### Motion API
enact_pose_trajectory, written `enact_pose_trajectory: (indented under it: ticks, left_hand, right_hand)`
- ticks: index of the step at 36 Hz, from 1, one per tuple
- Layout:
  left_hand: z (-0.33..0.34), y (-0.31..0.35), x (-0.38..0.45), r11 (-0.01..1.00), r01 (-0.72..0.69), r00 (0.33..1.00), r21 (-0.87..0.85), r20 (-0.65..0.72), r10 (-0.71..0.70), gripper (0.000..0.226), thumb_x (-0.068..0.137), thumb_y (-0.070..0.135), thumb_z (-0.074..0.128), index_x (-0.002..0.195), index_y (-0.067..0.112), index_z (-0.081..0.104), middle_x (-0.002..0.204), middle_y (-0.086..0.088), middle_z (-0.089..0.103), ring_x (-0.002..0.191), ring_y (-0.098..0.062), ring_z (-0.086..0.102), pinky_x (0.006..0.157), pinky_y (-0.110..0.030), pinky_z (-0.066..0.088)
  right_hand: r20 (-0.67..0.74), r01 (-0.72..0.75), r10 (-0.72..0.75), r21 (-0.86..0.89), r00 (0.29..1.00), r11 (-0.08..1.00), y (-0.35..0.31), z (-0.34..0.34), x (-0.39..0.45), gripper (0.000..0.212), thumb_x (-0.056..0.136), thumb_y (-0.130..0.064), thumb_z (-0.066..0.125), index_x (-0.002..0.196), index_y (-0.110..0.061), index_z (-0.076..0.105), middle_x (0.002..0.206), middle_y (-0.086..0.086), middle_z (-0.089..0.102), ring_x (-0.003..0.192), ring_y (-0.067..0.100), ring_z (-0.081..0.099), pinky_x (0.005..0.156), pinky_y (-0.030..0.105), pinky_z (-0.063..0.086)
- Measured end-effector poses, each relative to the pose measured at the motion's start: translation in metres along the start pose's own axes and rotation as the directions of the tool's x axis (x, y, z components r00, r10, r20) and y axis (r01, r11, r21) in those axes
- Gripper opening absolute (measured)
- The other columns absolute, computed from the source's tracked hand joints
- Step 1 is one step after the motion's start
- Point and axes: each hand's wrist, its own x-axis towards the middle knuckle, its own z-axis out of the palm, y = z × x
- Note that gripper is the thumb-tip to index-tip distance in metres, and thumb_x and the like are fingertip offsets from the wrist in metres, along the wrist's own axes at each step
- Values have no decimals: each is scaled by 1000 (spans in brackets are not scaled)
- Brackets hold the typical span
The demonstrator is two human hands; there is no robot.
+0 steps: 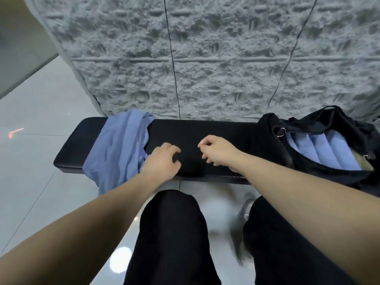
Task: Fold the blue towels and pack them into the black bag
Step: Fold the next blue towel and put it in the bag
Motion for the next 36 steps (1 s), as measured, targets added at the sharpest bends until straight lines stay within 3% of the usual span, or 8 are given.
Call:
enact_pose_trajectory:
  ticks: [7,12,15,18,24,28,31,36]
  left_hand:
    - [6,-61,-9,946,323,923,-2,-220,-316,40,88,20,60,127,18,54,134,-7,46,122,-31,43,94,-43,40]
    - [8,-96,-16,890,448,855,81,-328,-401,43,86,32,65,124,15,53,128,-12,49,117,-34,47,91,-42,40]
    - [8,-106,-18,895,441,852,71,-346,-392,46,85,39,67,122,16,53,124,-11,51,113,-33,49,89,-42,41]
    - [6,-108,-14,905,425,848,0,-350,-398,26,87,32,63,108,17,63,117,-7,53,105,-29,49,85,-39,41]
    - [-4,-96,-12,847,408,784,-342,-344,-517,9,85,31,61,85,23,65,101,6,59,92,-21,57,80,-38,48]
    - [-8,-81,-9,650,301,707,-698,-295,-643,12,85,19,58,86,7,58,74,2,58,66,-10,52,63,-23,44]
    - [-13,-70,-6,557,235,654,-797,-294,-697,12,86,16,57,79,9,50,66,2,47,60,-9,42,59,-21,38]
    - [-17,-57,3,589,190,724,-785,-294,-625,20,84,15,61,70,16,47,64,7,49,59,-6,46,60,-21,40]
  right_hand:
    - [86,-23,25,-15,996,1000,0,32,20,25,97,-24,44,111,-16,63,88,-2,66,71,11,58,61,22,47]
    - [113,-39,39,-9,993,999,3,49,32,22,97,-26,46,107,-19,64,87,-2,67,71,11,59,60,23,48]
    - [125,-42,41,2,991,999,6,59,38,22,97,-26,45,106,-19,65,89,-2,67,71,11,60,62,24,49]
    - [128,-38,37,5,991,999,10,67,41,23,99,-24,44,105,-21,65,90,-2,67,73,11,62,65,25,51]
    - [143,-26,19,49,989,998,15,73,42,24,100,-23,43,106,-21,66,94,1,69,79,13,63,71,28,54]
    - [143,-29,14,105,990,994,18,73,43,23,100,-23,44,105,-22,65,92,0,69,78,14,64,73,30,55]
    - [145,-38,15,158,989,987,22,73,44,22,99,-22,44,103,-24,65,90,-1,69,76,13,64,72,29,54]
    - [150,-33,-17,328,988,944,17,69,45,19,98,-22,48,102,-24,66,87,0,72,72,13,64,69,29,52]
